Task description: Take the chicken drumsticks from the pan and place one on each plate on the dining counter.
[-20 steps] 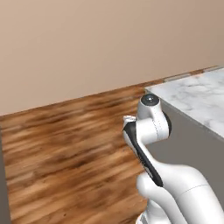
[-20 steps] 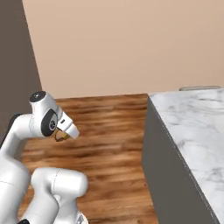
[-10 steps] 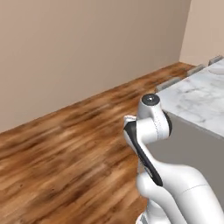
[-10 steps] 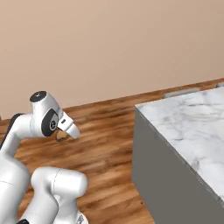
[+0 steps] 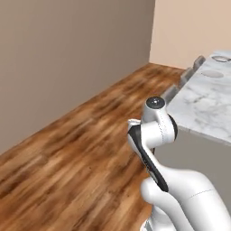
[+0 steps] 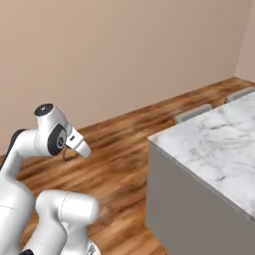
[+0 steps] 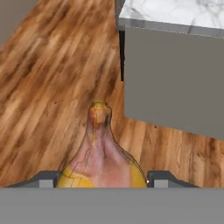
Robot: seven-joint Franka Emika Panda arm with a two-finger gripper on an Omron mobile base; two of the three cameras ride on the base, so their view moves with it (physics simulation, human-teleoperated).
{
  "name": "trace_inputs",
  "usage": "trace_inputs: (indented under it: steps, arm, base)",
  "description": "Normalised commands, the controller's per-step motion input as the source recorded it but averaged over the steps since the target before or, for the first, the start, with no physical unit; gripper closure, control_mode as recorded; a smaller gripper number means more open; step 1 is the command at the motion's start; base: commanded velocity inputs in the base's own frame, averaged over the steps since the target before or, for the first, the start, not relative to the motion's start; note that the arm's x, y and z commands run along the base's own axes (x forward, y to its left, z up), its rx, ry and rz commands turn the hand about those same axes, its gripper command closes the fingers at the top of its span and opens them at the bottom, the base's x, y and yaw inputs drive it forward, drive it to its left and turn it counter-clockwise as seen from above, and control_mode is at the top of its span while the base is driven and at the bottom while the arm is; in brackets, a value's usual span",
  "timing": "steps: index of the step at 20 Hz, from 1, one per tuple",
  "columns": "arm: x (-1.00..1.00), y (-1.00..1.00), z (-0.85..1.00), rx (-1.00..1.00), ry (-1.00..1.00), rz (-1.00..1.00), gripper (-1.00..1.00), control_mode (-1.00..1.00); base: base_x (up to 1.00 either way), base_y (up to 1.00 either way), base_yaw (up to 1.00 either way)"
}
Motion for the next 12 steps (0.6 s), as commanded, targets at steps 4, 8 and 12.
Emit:
trace_inputs:
  steps: [4,8,12]
  arm:
    - [0.00,0.00,0.00,0.00,0.00,0.00,1.00,1.00]
    - [0.00,0.00,0.00,0.00,0.00,0.00,1.00,1.00]
    - [0.00,0.00,0.00,0.00,0.00,0.00,1.00,1.00]
  base:
    - [1.00,0.79,-0.57]
    - [1.00,0.83,-0.58]
    - [0.98,1.00,-0.51]
